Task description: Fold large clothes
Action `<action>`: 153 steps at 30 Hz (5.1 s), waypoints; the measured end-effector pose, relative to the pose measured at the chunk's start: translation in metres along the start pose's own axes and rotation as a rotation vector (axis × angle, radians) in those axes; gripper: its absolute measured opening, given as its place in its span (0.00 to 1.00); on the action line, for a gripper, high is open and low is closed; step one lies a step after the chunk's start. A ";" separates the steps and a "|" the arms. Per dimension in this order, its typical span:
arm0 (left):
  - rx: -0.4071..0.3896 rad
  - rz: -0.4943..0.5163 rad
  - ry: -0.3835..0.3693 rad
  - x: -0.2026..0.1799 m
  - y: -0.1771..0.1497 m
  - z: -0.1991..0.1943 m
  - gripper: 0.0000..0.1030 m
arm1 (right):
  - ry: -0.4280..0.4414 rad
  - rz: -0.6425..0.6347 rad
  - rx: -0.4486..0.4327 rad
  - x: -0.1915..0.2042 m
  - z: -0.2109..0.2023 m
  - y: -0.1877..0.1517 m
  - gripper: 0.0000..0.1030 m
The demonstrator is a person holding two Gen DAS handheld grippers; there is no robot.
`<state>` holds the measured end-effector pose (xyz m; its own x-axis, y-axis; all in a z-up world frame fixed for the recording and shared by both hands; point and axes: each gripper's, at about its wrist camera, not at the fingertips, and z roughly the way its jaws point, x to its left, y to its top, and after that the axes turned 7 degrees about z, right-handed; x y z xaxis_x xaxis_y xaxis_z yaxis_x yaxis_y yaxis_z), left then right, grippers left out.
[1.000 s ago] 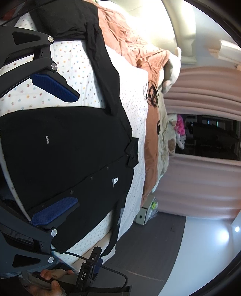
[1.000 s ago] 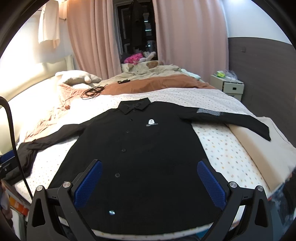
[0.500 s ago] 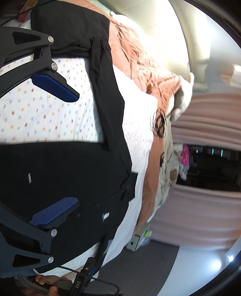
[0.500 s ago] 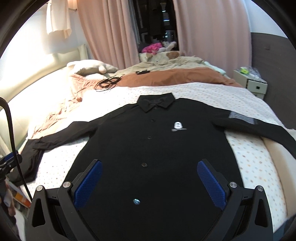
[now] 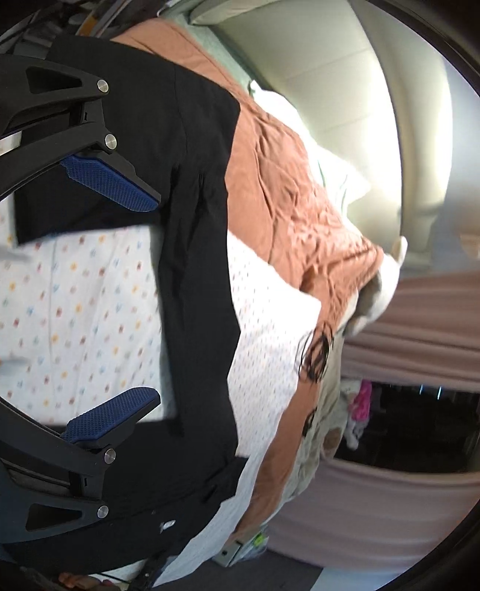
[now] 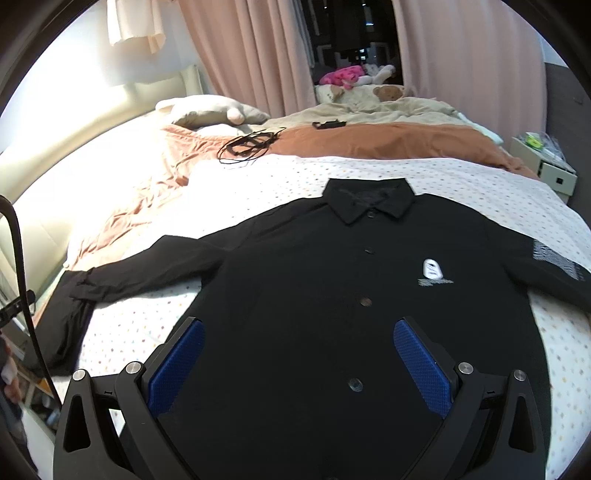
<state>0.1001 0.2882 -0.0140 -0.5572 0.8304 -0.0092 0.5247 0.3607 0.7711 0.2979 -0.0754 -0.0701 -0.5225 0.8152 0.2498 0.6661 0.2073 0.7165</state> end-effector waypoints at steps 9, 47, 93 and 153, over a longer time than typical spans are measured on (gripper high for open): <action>0.051 -0.094 0.060 0.079 0.013 0.053 0.82 | 0.013 -0.025 0.030 0.022 0.054 0.022 1.00; -0.011 -0.093 -0.075 0.087 0.112 0.063 0.06 | 0.118 0.021 0.310 0.069 0.223 0.037 0.33; -0.116 0.455 -0.563 -0.428 0.227 0.024 0.06 | -0.099 0.435 -0.038 -0.258 -0.065 -0.015 0.45; 0.312 0.784 -0.506 -0.558 -0.026 0.205 0.72 | -0.332 1.034 -0.198 -0.539 -0.159 -0.094 0.60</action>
<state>0.5290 -0.0973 -0.1592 0.3242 0.9401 0.1054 0.8152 -0.3342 0.4730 0.4326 -0.6195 -0.1684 0.4263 0.6559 0.6229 0.5868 -0.7246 0.3614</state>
